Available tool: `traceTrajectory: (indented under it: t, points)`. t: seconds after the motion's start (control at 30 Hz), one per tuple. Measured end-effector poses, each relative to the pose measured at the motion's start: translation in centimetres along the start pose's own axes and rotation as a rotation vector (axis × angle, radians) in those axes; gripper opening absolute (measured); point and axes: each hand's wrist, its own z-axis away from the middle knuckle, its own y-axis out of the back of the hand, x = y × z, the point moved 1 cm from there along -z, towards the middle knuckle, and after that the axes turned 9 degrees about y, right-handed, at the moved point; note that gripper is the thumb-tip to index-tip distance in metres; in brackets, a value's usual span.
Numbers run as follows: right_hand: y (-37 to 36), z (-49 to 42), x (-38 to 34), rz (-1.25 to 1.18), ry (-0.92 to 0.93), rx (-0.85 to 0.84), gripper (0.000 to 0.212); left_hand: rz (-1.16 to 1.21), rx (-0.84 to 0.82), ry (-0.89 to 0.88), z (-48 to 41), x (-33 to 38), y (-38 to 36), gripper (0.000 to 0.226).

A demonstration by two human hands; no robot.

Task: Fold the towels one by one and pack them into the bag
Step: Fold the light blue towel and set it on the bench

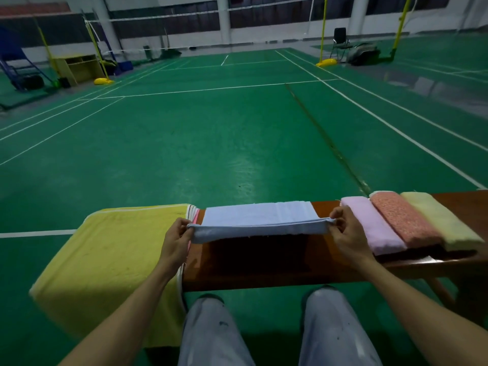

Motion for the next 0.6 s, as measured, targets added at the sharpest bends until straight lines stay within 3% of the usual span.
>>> traceTrajectory:
  t: [0.3, 0.6]
  points:
    - [1.0, 0.2, -1.0, 0.092, 0.081, -0.086, 0.025, -0.032, -0.021, 0.034, 1.4, 0.5, 0.5, 0.009]
    - [-0.8, -2.9, 1.5, 0.072, -0.130, -0.140, 0.025, -0.114, -0.008, 0.165, -2.0, -0.7, -0.4, 0.009]
